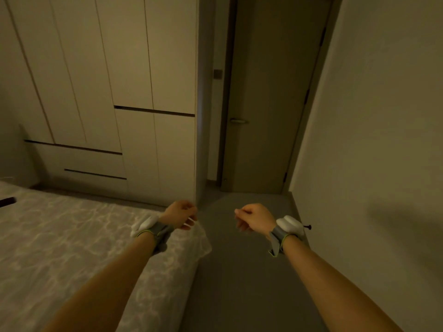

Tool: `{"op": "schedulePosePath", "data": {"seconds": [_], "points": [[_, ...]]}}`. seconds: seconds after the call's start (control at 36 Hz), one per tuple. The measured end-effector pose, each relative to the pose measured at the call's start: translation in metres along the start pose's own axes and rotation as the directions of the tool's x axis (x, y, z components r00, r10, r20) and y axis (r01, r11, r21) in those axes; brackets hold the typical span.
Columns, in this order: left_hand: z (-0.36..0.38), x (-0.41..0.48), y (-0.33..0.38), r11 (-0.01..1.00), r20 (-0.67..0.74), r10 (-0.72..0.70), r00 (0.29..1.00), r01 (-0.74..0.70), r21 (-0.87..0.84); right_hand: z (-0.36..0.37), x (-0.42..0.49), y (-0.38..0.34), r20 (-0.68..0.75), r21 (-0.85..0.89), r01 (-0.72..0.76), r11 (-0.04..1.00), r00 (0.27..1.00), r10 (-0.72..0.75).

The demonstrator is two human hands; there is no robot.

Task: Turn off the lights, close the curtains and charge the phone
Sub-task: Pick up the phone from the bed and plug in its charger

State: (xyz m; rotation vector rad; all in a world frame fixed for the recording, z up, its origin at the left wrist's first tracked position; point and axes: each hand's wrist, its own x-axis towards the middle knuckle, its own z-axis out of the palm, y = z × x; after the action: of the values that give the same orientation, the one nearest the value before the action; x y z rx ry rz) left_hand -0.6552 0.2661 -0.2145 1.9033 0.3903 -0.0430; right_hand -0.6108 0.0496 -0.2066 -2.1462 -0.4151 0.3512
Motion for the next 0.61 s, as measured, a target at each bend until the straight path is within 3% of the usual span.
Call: {"op": "schedulePosePath", "data": {"seconds": [0.25,0.44,0.61], "points": [[-0.024,0.216,0.046,0.993,0.037,-0.005,0.999,0.001,0.119,-0.036,0.210,0.002,0.008,-0.042,-0.011,0.999,1.000,0.012],[-0.037,0.351,0.072,0.996,0.020,-0.021,1.000,0.019,0.091,-0.056,0.349,0.002,0.053,-0.061,0.004,0.998,0.999,-0.001],[-0.056,0.457,0.074,0.998,-0.079,-0.056,0.995,0.058,0.022,-0.062,0.482,-0.002,0.136,-0.091,0.065,0.994,0.989,-0.053]]}}
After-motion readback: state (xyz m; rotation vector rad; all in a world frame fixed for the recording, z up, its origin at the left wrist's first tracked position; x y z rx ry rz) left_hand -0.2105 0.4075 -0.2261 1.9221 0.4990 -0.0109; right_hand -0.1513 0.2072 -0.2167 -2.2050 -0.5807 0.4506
